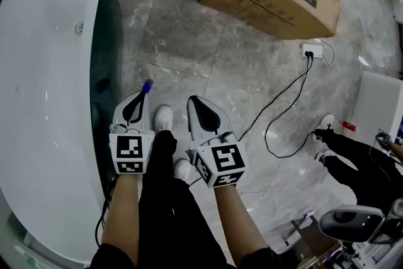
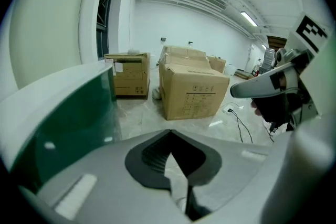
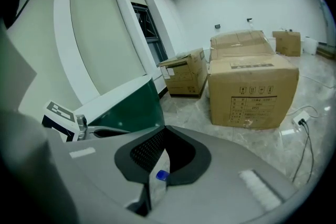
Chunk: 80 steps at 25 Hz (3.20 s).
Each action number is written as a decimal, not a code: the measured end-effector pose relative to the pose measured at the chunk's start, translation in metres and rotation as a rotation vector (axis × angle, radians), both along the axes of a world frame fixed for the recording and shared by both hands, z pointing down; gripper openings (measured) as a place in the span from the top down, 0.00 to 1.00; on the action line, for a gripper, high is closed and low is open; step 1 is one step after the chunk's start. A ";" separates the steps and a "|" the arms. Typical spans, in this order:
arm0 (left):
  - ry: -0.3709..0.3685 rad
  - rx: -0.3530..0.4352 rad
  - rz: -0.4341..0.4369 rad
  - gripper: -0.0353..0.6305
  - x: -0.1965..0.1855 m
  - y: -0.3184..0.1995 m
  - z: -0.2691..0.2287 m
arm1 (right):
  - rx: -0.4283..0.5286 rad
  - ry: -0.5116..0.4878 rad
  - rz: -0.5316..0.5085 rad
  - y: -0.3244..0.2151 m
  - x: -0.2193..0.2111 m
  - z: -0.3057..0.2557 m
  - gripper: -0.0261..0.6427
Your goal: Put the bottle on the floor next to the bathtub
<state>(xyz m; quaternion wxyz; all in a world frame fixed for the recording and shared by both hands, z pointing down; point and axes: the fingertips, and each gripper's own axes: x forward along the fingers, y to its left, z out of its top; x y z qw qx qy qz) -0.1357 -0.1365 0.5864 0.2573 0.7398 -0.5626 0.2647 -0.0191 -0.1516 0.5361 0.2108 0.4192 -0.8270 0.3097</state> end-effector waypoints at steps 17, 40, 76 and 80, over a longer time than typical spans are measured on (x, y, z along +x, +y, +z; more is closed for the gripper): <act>-0.014 0.199 0.009 0.95 0.024 0.001 -0.156 | 0.168 -0.047 0.047 0.011 0.020 -0.138 0.93; -0.036 0.448 -0.012 0.95 0.055 0.073 -0.376 | 0.390 -0.138 0.128 0.070 0.068 -0.328 0.93; -0.101 0.684 0.085 0.95 0.095 0.186 -0.576 | 0.657 -0.122 0.093 0.191 0.138 -0.506 0.94; -0.105 0.688 0.090 0.95 0.090 0.188 -0.578 | 0.665 -0.126 0.097 0.195 0.134 -0.508 0.94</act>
